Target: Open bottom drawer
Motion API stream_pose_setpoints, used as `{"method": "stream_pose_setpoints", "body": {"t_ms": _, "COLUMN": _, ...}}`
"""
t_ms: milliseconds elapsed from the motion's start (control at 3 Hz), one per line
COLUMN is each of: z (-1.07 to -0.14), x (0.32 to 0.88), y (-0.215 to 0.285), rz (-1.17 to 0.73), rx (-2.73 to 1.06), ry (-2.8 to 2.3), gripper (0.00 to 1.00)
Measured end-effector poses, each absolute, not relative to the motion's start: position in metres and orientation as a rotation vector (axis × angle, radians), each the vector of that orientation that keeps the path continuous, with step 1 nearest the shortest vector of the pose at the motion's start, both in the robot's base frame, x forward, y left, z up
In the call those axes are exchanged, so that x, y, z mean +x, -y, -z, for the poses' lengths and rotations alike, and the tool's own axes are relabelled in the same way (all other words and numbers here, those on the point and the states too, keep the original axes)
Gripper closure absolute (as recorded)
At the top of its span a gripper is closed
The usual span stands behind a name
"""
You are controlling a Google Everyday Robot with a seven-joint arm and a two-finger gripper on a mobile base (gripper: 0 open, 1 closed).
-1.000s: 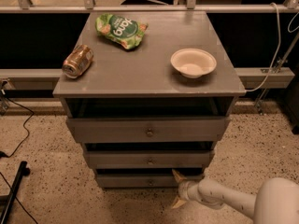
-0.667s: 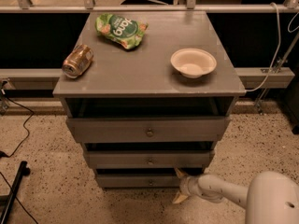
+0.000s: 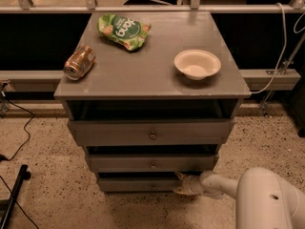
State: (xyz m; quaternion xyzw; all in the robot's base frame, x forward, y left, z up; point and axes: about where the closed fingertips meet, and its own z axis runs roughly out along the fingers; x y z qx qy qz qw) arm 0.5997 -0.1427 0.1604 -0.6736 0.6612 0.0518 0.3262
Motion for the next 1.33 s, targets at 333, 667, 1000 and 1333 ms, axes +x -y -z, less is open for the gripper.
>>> {"method": "stream_pose_setpoints", "body": {"t_ms": 333, "z": -0.155, "x": 0.591, "y": 0.141, "rz": -0.173, "rx": -1.763, "ry": -1.73, "gripper": 0.71}}
{"method": "stream_pose_setpoints", "body": {"t_ms": 667, "z": -0.159, "x": 0.591, "y": 0.141, "rz": -0.173, "rx": -1.763, "ry": -1.73, "gripper": 0.64}}
{"method": "stream_pose_setpoints", "body": {"t_ms": 1000, "z": -0.162, "x": 0.591, "y": 0.141, "rz": -0.173, "rx": -1.763, "ry": -1.73, "gripper": 0.63}}
{"method": "stream_pose_setpoints", "body": {"t_ms": 1333, "z": -0.165, "x": 0.591, "y": 0.141, "rz": -0.173, "rx": -1.763, "ry": -1.73, "gripper": 0.45}}
